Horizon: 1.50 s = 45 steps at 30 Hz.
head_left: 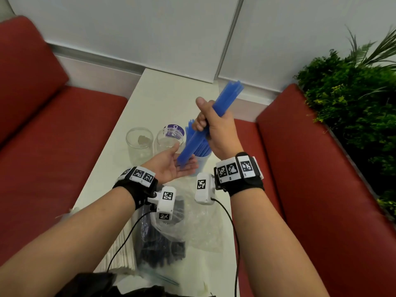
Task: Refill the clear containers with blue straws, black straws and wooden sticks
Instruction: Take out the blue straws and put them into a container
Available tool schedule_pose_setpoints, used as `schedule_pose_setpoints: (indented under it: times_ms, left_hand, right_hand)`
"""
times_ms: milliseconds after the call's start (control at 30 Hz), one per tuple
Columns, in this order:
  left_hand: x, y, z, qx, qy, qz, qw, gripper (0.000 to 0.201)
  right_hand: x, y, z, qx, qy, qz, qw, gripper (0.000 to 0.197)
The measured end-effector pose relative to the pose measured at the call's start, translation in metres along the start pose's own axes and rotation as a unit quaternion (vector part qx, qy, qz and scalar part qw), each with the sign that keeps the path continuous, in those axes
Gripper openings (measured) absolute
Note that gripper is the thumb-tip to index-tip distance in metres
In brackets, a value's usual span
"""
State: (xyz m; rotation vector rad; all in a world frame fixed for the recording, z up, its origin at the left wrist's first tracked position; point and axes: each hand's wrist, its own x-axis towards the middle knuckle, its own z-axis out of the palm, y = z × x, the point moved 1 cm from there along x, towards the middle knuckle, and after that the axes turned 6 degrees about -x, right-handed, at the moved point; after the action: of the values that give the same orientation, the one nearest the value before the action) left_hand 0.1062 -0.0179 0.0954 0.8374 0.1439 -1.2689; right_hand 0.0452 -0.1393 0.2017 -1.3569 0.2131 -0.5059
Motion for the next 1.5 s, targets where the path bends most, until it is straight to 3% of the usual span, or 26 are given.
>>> schedule_pose_setpoints:
  times_ms: [67, 200, 333, 700, 767, 867, 967, 1100, 1200, 1300, 1367, 1433, 1500]
  left_hand:
    - [0.003, 0.0, 0.006, -0.091, -0.003, -0.004, 0.996, 0.049]
    - [0.006, -0.001, 0.009, -0.071, 0.015, -0.013, 0.997, 0.022]
    - [0.009, -0.007, 0.005, -0.098, -0.02, -0.034, 0.994, 0.028]
    - [0.016, -0.003, 0.009, -0.128, -0.039, -0.044, 0.99, 0.032]
    - [0.022, -0.002, 0.006, -0.101, -0.02, -0.036, 0.994, 0.03]
    - [0.031, -0.006, -0.006, -0.073, 0.013, -0.046, 0.996, 0.031]
    - [0.041, -0.012, -0.022, -0.057, 0.051, -0.041, 0.996, 0.029]
    - [0.053, -0.024, -0.033, -0.075, 0.119, -0.008, 0.99, 0.022]
    - [0.056, -0.038, -0.049, 0.088, 0.187, -0.008, 0.978, 0.03]
    - [0.056, -0.048, -0.064, 0.32, 0.197, -0.017, 0.927, 0.021]
    - [0.057, -0.052, -0.071, 0.523, 0.172, -0.025, 0.834, 0.02]
    - [0.055, -0.059, -0.074, 0.673, 0.124, -0.039, 0.728, 0.033]
    - [0.06, -0.069, -0.078, 0.738, 0.079, -0.054, 0.668, 0.045]
  right_hand:
    - [-0.001, 0.003, 0.007, -0.02, 0.001, 0.004, 1.0, 0.041]
    - [-0.003, 0.008, 0.01, -0.034, -0.008, 0.009, 0.999, 0.042]
    - [-0.005, 0.015, 0.009, -0.053, -0.012, 0.019, 0.998, 0.041]
    - [-0.003, 0.036, -0.004, -0.087, -0.05, 0.036, 0.994, 0.039]
    - [0.001, 0.034, -0.008, -0.103, -0.071, 0.037, 0.991, 0.035]
    - [0.011, 0.021, -0.018, -0.067, -0.034, 0.02, 0.997, 0.03]
    - [0.022, 0.017, -0.03, -0.007, 0.009, 0.022, 1.0, 0.04]
    - [0.032, 0.031, -0.04, -0.062, 0.026, 0.041, 0.997, 0.044]
    - [0.046, 0.034, -0.05, -0.111, 0.053, 0.038, 0.992, 0.045]
    - [0.063, 0.026, -0.058, -0.175, 0.078, 0.021, 0.981, 0.042]
    - [0.075, 0.019, -0.062, -0.194, 0.091, 0.005, 0.977, 0.041]
    - [0.084, 0.015, -0.065, -0.198, 0.101, -0.013, 0.975, 0.04]
    - [0.088, 0.018, -0.063, -0.205, 0.106, -0.025, 0.973, 0.041]
